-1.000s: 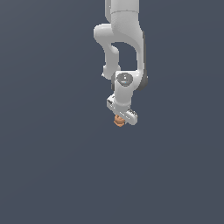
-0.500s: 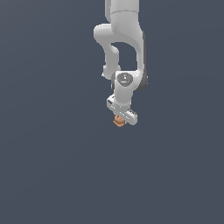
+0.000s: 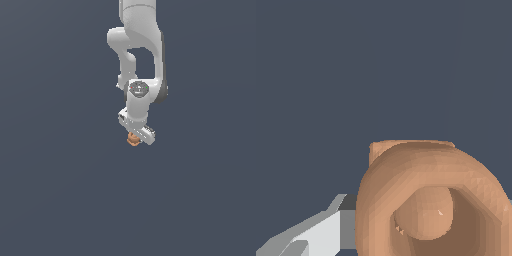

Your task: Pick up the object and move it to a goal position.

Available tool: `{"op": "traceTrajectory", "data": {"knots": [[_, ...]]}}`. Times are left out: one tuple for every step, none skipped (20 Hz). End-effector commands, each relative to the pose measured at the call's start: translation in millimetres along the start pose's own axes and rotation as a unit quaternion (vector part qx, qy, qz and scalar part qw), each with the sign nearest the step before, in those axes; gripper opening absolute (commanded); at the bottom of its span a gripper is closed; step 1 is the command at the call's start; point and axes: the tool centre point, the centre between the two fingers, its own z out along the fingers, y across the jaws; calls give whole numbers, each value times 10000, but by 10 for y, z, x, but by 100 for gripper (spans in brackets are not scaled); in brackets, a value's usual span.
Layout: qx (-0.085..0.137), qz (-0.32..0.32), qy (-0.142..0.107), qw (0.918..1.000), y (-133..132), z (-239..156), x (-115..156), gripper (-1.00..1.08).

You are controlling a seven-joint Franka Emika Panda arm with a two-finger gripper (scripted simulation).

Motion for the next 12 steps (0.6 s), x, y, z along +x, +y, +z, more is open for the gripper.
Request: {"op": "traceTrajectory", "data": {"knots": [[1, 2, 3, 10000, -12, -107, 132, -100], [1, 2, 3, 10000, -19, -155, 192, -100], [1, 2, 3, 10000, -26, -206, 255, -100], [1, 2, 3, 10000, -33, -259, 322, -100], [1, 2, 3, 10000, -41, -314, 391, -100], [-2, 2, 4, 10000, -50, -369, 462, -100], [-2, 2, 4, 10000, -59, -428, 536, -100], [-2, 2, 4, 10000, -68, -488, 612, -100], [-2, 2, 4, 10000, -78, -549, 690, -100], [-2, 2, 4, 10000, -88, -611, 769, -100], [-2, 2, 4, 10000, -98, -672, 845, -100], [-2, 2, 4, 10000, -108, -730, 920, -100]]}}
